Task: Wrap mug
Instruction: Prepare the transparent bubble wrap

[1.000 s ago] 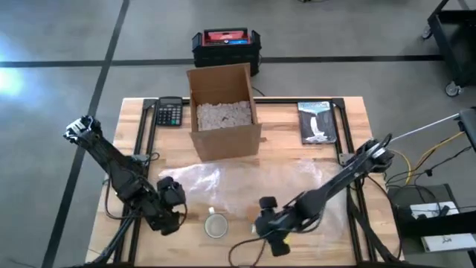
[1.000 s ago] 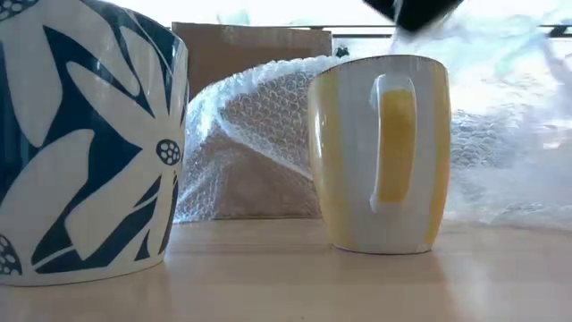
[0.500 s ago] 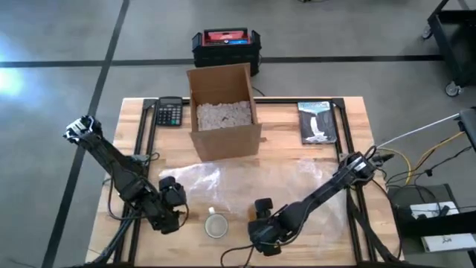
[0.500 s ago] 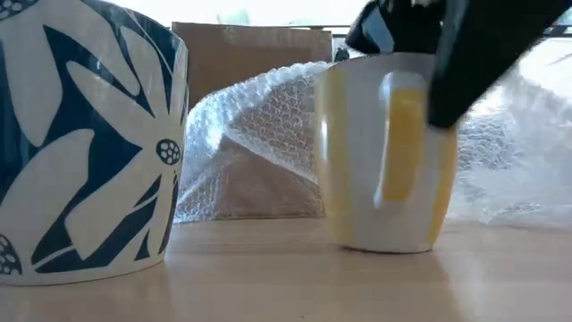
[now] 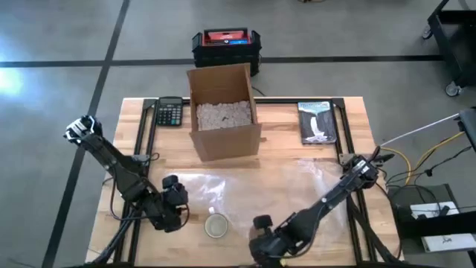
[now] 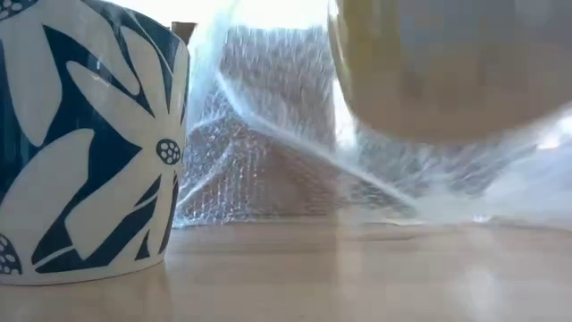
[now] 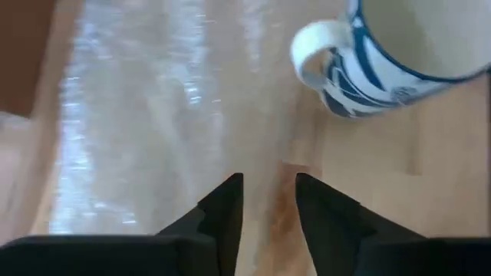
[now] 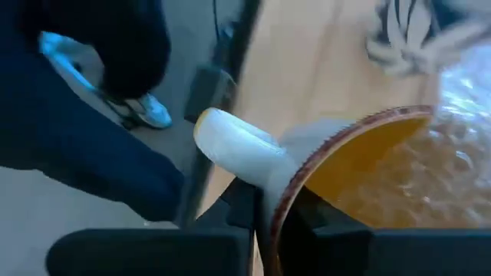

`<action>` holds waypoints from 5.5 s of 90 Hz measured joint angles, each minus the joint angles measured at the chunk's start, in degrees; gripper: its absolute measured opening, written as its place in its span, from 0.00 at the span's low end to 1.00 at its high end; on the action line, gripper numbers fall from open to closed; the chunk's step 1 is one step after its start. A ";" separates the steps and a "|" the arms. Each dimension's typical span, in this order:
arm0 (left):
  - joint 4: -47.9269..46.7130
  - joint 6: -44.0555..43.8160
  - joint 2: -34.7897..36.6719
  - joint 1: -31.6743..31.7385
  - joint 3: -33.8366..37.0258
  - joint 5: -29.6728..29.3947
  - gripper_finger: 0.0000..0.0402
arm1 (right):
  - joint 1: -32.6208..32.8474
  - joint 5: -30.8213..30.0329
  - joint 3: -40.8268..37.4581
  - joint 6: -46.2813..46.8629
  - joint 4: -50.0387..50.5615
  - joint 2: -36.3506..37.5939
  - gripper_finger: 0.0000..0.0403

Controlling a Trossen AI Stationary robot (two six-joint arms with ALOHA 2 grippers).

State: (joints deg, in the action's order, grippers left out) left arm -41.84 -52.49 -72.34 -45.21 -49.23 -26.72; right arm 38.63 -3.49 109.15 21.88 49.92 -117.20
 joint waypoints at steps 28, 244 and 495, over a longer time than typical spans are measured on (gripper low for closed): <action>22.03 0.19 0.00 1.25 15.64 -4.24 0.15 | 0.04 -3.48 -1.81 0.69 3.38 -2.08 0.02; 33.96 -2.35 1.06 9.57 28.84 -9.07 0.00 | -6.48 11.76 -14.34 -3.23 -16.14 4.53 0.02; 64.23 8.04 -22.27 15.76 30.60 -7.28 0.00 | 13.86 4.72 -20.60 48.11 -8.72 19.05 0.02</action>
State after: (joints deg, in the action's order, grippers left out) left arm 22.39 -44.45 -94.61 -29.45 -18.63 -34.00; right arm 52.49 1.22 88.54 69.99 41.20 -98.15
